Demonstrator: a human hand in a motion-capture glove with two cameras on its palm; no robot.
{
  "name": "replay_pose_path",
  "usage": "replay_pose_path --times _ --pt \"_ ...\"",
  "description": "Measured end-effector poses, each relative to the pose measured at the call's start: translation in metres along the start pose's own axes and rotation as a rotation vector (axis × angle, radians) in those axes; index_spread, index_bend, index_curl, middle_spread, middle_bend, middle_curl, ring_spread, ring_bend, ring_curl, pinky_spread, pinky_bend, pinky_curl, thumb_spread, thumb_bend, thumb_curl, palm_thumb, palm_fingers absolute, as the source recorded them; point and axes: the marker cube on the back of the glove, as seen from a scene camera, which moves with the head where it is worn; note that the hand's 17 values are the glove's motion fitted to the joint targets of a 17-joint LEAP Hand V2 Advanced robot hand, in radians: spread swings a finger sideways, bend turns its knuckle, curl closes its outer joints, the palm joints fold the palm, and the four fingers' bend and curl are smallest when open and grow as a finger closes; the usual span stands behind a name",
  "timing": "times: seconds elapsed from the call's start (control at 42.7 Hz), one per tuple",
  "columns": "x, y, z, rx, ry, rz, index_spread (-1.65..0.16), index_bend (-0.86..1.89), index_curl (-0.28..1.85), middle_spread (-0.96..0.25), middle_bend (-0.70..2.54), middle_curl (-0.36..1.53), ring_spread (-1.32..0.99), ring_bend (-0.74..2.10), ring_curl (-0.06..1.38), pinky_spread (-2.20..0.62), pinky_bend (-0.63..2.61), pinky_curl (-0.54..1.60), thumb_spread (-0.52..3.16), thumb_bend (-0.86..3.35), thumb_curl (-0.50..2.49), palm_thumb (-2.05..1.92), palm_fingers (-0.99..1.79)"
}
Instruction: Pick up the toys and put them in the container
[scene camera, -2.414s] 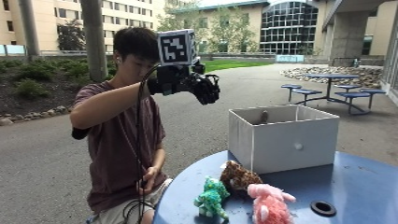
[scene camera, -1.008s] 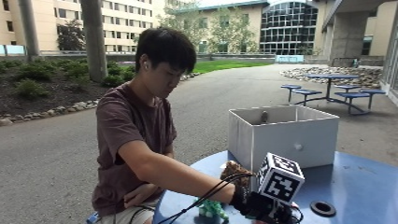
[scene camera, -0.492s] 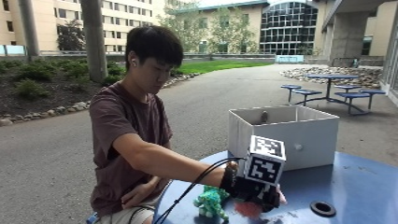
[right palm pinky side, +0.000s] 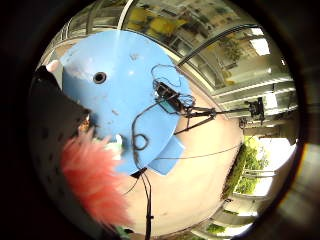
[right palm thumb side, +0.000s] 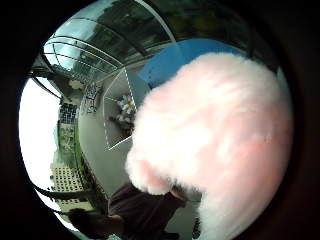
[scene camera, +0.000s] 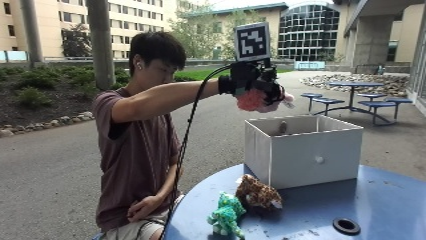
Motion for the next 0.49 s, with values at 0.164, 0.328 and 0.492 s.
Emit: replay_pose_path --times 0.164,0.328,0.492 --pt "-0.068 -0.004 -0.072 0.054 -0.072 -0.047 -0.19 1.30 0.81 -0.13 1.34 0.77 -0.37 1.35 0.62 -0.34 0.90 0.50 0.56 0.22 1.04 0.62 0.94" --pt "-0.152 -0.025 -0.096 0.066 -0.063 -0.078 -0.20 1.28 0.85 -0.14 1.35 0.78 -0.38 1.36 0.64 -0.34 0.92 0.51 0.46 0.21 1.09 0.62 0.91" --pt "-0.259 -0.060 -0.085 0.077 -0.069 -0.177 -0.21 1.27 0.89 -0.14 1.35 0.79 -0.38 1.37 0.65 -0.34 0.93 0.52 0.39 0.19 1.13 0.62 0.90"
